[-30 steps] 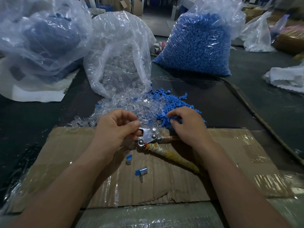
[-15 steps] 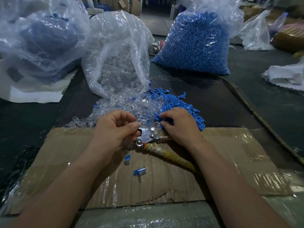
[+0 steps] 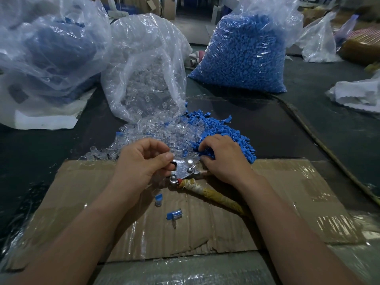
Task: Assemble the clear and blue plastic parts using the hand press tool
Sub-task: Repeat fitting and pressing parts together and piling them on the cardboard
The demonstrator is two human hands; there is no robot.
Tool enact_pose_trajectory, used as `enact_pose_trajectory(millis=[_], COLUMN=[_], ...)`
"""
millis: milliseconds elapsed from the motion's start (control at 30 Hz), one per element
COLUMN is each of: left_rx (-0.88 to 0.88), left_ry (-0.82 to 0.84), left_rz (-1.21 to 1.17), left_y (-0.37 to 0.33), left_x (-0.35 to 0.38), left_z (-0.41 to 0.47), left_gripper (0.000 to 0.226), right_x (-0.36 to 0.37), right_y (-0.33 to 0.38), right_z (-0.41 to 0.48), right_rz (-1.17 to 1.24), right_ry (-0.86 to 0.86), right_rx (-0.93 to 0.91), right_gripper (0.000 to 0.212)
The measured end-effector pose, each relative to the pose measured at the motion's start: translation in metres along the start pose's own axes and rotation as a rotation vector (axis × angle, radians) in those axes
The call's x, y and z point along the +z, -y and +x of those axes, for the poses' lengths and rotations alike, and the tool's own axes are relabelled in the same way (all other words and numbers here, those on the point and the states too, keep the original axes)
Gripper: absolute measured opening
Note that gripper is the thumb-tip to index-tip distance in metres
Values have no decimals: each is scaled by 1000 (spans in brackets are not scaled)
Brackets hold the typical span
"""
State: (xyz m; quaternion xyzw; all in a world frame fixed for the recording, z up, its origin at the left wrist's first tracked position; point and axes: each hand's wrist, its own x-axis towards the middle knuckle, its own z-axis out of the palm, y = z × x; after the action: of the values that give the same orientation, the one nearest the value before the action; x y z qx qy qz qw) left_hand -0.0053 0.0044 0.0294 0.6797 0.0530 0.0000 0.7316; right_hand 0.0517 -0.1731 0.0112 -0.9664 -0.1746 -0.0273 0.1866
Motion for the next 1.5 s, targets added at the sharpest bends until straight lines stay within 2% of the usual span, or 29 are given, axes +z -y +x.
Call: enact_pose_trajectory(millis=[100,367,533,667,833,1100,1233,1500], left_rx=[-5,-3,-5,10,56,48,53,105], left_ry=[1,-3,15,21,-1,23,2,34], left_rz=[-2,-4,-4,-6,27,-51,-86,-19], left_y=[0,2,0,-2,-2,-1,0,2], left_x=[-1,-2,-2,-1,-2,3,1,1], left_z=[0,1,1,0,-1,-2,0,-1], left_gripper=[8,9,9,8,7,9,12,14], right_x=[-2,-4,-15,-20,-4,6,3,1], right_y=[1,0,9,33,55,53,52,52], right_z=[-1,-4,-11,-24,-31,-27,-27,-29], right_rz=[61,167,502,705,694,552,507,653], right_ry=[-45,-172,-280,-291,-329,-474,-442,-321], right_rx=[-7,4,62,-29,-166,-186,-208,-175], right_gripper=[8,17,22,32,23,14,7,9])
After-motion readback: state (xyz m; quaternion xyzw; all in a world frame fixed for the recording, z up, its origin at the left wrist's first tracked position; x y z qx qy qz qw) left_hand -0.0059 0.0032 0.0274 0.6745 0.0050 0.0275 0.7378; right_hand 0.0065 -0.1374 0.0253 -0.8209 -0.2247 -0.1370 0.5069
